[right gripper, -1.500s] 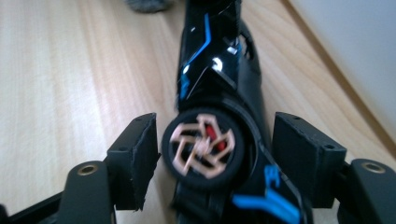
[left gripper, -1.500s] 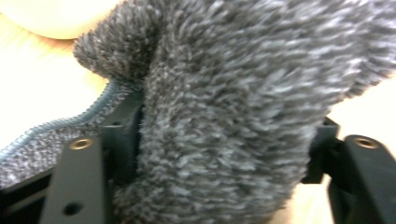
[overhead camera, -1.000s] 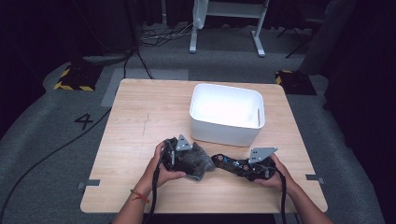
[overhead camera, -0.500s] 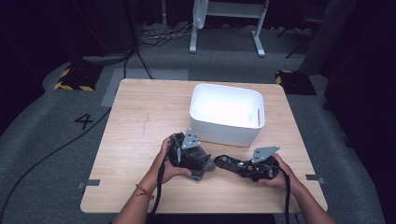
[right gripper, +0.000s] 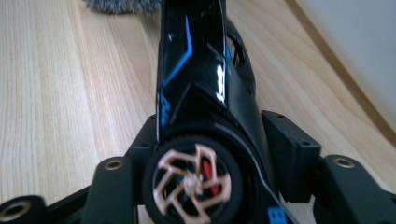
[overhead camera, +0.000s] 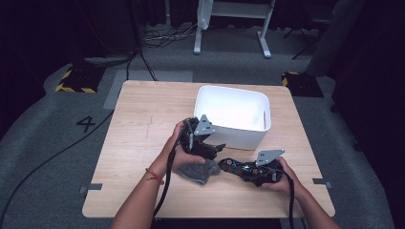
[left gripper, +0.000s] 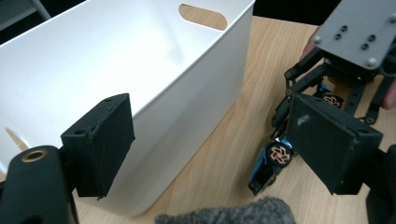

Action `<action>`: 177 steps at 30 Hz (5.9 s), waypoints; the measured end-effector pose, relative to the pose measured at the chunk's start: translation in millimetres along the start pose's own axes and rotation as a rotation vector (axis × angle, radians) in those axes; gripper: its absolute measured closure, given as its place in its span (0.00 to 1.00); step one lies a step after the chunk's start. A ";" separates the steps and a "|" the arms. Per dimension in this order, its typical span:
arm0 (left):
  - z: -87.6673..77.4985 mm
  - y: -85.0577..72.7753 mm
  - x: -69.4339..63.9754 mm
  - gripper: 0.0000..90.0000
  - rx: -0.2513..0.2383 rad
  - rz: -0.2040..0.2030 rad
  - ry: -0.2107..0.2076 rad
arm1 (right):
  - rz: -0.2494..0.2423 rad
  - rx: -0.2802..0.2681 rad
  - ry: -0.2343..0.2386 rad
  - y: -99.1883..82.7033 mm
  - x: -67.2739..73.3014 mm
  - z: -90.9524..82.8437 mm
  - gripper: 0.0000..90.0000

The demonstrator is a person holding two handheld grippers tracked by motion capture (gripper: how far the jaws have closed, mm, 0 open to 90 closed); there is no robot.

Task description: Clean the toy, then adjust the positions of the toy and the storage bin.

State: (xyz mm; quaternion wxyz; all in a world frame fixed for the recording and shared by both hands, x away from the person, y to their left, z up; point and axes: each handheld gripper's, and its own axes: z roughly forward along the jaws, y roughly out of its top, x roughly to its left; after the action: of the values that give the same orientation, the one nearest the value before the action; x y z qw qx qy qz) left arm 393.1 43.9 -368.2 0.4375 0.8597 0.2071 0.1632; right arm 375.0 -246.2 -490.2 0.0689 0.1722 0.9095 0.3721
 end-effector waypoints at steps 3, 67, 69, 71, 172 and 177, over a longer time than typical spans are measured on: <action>7.9 5.0 6.7 0.18 0.005 -0.010 -0.015 | 0.004 -0.033 -0.018 1.8 1.2 0.6 0.51; 36.0 21.4 -6.2 0.94 0.212 0.219 -0.248 | -0.043 0.078 0.055 -14.1 3.3 -27.1 0.63; 33.3 20.1 -6.3 0.94 0.218 0.222 -0.253 | -0.043 0.076 0.051 -16.3 3.7 -28.9 0.63; 29.8 19.4 -6.8 0.93 0.232 0.229 -0.252 | -0.039 0.072 0.044 -17.8 4.4 -30.4 0.63; -15.5 -173.2 -15.3 0.10 0.184 -0.295 -0.024 | -0.047 -0.015 -0.017 -19.1 0.3 -41.1 0.63; -16.0 -173.6 -15.2 0.10 0.179 -0.304 -0.021 | -0.042 -0.061 -0.038 -17.8 -0.3 -55.3 0.63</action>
State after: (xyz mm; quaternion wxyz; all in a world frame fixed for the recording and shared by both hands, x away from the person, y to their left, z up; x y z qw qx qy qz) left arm 335.6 139.5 -503.0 0.3810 0.8556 0.3439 0.0670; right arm 356.6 -294.3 -463.2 0.0994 0.1577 0.8997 0.3947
